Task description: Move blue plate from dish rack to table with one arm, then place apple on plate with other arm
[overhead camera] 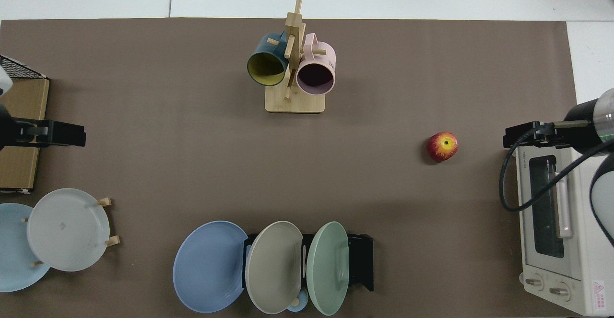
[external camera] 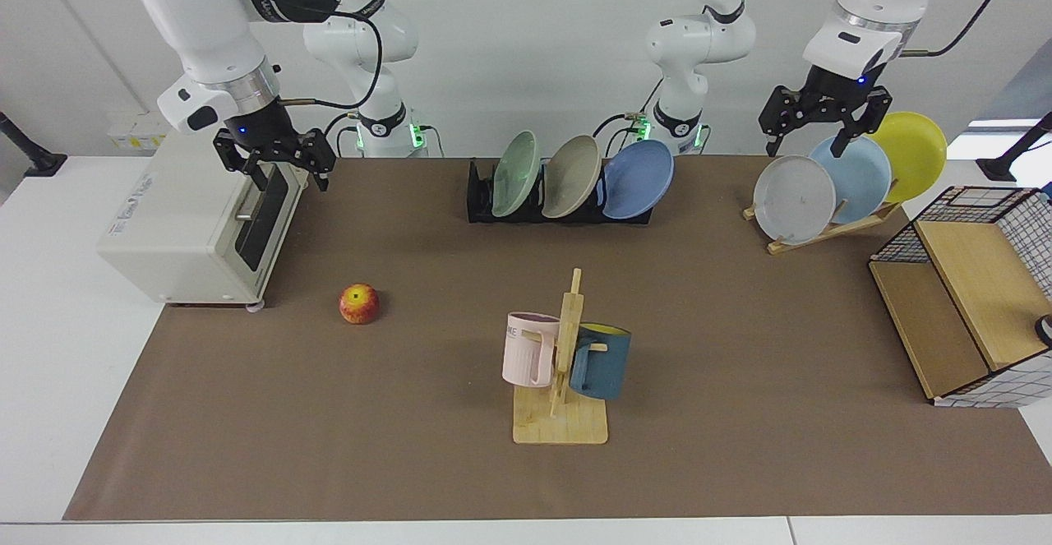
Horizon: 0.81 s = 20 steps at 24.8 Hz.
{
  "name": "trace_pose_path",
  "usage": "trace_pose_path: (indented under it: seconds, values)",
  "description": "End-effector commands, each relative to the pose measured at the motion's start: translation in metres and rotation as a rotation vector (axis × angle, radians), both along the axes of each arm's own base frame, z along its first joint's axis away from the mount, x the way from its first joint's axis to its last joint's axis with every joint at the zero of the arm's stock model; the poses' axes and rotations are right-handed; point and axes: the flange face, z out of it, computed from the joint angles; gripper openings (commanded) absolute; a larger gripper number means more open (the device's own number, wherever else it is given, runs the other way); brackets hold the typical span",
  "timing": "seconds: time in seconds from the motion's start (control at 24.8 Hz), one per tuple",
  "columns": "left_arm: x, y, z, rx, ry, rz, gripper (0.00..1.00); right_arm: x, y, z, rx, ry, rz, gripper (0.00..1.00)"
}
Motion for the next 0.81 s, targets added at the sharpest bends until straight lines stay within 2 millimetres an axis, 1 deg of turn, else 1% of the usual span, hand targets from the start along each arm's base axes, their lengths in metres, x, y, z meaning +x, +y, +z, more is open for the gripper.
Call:
trace_pose_path:
  seconds: [0.0, 0.08, 0.12, 0.28, 0.44, 0.64, 0.77]
  values:
    - [-0.006, 0.004, -0.001, -0.007, -0.009, -0.002, 1.00, -0.004, -0.002, 0.005, 0.004, -0.001, -0.013, 1.00]
    - [-0.008, 0.003, -0.005, -0.008, 0.007, 0.002, 1.00, -0.004, -0.003, 0.005, -0.005, -0.001, -0.012, 1.00]
    - [-0.008, 0.004, -0.004, -0.007, 0.007, 0.006, 1.00, -0.004, -0.005, 0.005, -0.002, -0.001, -0.016, 1.00]
    - [-0.007, -0.009, -0.003, 0.002, 0.003, -0.021, 1.00, -0.004, -0.008, 0.005, 0.005, -0.001, -0.024, 1.00]
    - [-0.010, -0.018, -0.001, 0.004, 0.006, -0.033, 1.00, -0.004, -0.005, 0.005, 0.005, -0.001, -0.018, 1.00]
    - [-0.021, -0.019, -0.005, 0.007, 0.067, -0.028, 1.00, -0.004, -0.005, 0.005, 0.005, -0.001, -0.018, 1.00]
    - [-0.023, -0.020, -0.005, 0.009, 0.063, -0.028, 1.00, -0.004, -0.007, 0.005, 0.005, -0.001, -0.021, 1.00]
